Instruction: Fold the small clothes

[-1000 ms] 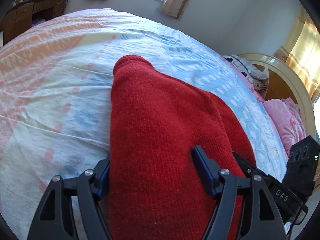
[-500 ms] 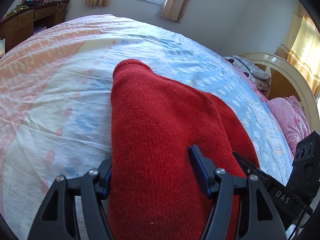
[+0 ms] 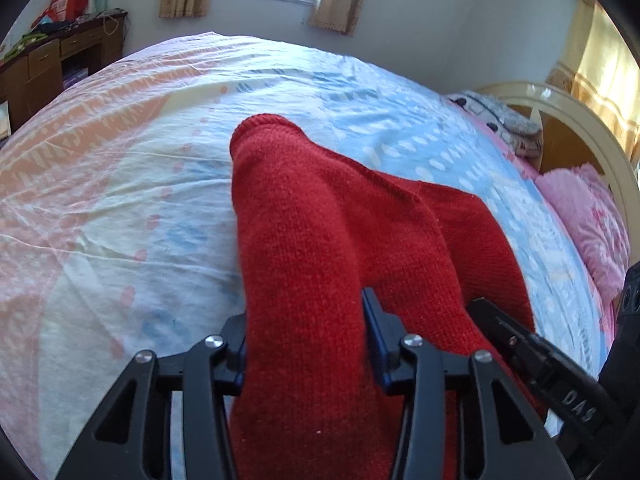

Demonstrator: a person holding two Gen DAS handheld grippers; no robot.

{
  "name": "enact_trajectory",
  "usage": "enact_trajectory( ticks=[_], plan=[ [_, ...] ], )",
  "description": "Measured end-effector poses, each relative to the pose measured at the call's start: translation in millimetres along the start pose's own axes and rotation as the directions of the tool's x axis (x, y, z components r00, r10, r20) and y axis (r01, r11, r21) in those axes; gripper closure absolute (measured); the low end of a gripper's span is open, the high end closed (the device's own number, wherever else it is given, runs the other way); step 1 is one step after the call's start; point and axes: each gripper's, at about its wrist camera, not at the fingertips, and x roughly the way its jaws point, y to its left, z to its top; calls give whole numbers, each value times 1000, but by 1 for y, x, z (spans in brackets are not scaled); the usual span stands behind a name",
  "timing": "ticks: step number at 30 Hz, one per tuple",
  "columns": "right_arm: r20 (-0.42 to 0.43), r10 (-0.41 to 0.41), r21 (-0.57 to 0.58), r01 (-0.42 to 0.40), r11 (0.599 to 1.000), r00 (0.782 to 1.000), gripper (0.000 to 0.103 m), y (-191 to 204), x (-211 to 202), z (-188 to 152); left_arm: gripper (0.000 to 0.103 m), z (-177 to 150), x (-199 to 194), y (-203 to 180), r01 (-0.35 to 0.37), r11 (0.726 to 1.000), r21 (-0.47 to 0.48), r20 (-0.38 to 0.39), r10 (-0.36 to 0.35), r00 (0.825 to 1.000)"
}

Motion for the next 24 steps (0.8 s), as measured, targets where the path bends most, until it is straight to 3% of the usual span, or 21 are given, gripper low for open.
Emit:
enact_trajectory(
  ticks=[5, 9, 14, 18, 24],
  plan=[
    [-37, 87, 125, -82, 989, 995, 75, -9, -32, -13, 58, -9, -15, -8, 9, 999, 31, -77, -7, 997],
    [-76, 117, 186, -101, 977, 990, 75, -18, -53, -30, 57, -24, -24, -19, 25, 998, 57, -137, -17, 990],
    [-83, 109, 227, -87, 970, 991, 74, -36, -59, -54, 31, -29, -18, -22, -6, 999, 50, -122, 12, 992],
    [-75, 119, 253, -97, 963, 990, 67, -44, -54, -59, 25, -25, -11, -22, -3, 999, 39, -132, 8, 991],
    [-60, 126, 268, -106, 958, 990, 52, -52, -50, -57, 25, -24, -4, -23, -1, 999, 42, -117, 6, 993]
  ],
)
